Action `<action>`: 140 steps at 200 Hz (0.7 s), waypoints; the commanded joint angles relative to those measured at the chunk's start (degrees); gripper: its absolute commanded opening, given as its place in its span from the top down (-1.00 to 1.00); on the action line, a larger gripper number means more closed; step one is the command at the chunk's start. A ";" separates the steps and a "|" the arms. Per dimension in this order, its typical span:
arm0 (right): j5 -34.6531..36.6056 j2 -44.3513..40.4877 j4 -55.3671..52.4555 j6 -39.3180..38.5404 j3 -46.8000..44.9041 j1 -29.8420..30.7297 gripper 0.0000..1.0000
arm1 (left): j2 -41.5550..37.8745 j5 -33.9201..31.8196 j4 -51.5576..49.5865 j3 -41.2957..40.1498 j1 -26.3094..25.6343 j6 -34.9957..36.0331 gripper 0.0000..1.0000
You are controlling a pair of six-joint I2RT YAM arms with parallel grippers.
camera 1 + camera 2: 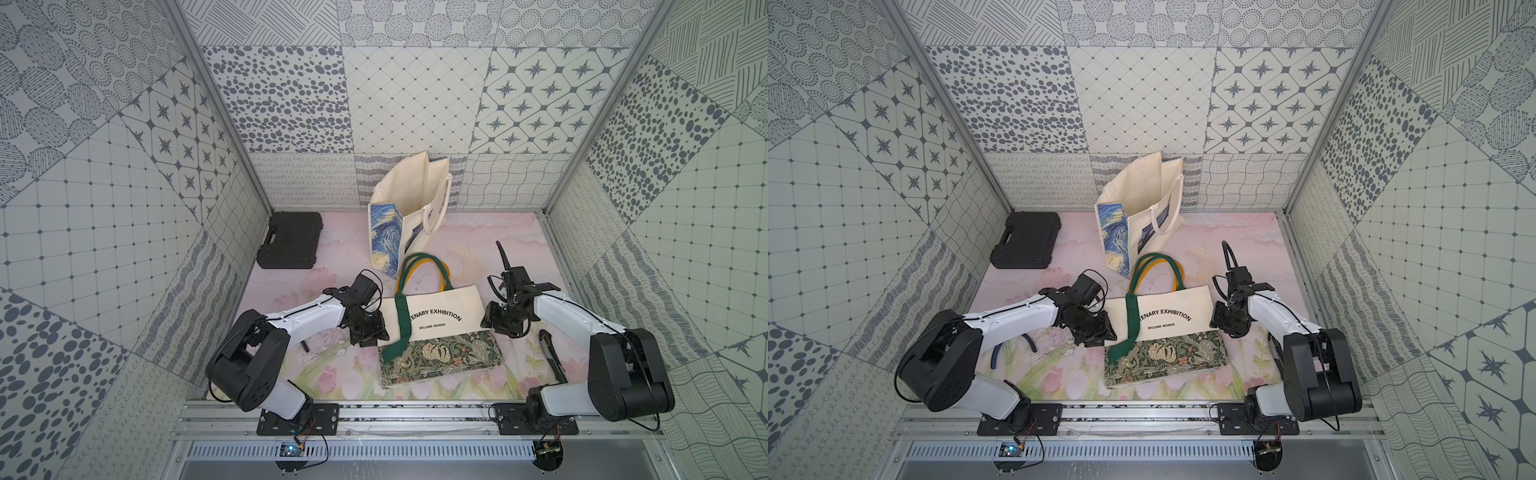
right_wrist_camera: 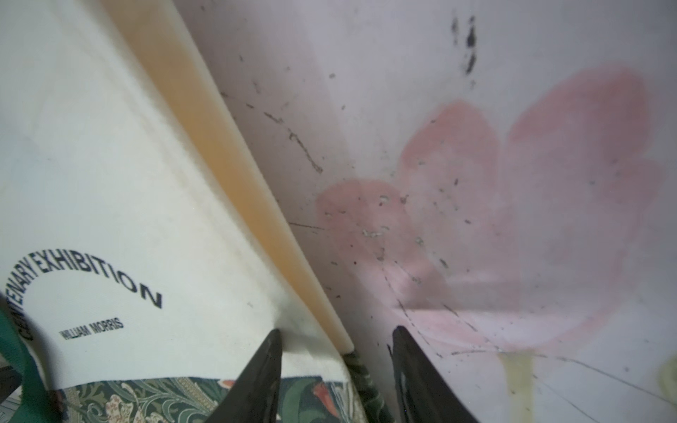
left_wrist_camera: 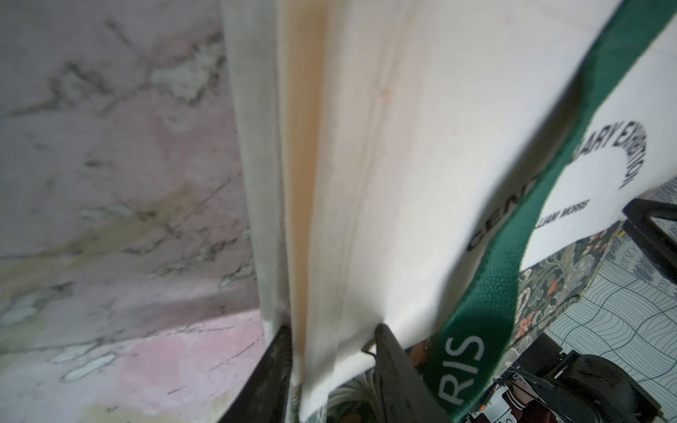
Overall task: Put away the canvas bag
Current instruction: Adjust the canvas bag at the center of the board.
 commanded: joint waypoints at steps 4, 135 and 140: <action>-1.75 2.28 2.59 -0.74 -1.14 -0.21 -0.01 | -0.17 -0.22 -1.54 0.75 -0.01 0.09 0.21; -12.51 4.00 5.52 0.14 -2.11 2.93 0.02 | 4.91 -4.97 -6.70 3.04 1.83 1.67 0.24; -13.05 4.07 5.43 0.22 -2.01 3.23 0.02 | 5.01 -4.95 -6.46 3.00 1.94 1.77 0.24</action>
